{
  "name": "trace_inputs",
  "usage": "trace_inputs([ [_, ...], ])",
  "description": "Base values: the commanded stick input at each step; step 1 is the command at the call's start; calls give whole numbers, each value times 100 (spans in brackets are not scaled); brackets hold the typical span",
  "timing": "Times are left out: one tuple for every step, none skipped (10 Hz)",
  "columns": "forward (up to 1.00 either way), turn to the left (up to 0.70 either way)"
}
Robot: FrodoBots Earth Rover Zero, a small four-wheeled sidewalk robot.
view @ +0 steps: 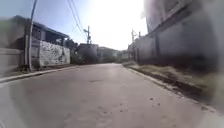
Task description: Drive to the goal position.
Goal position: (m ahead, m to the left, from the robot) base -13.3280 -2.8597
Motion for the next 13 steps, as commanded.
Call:
trace_inputs([
  [0, 92],
  [0, 93],
  [0, 93],
  [0, 93],
  [0, 93],
  [0, 93],
  [0, 93],
  [0, 93],
  [0, 93],
  [0, 93],
  [0, 93],
  [2, 52],
  [3, 49],
])
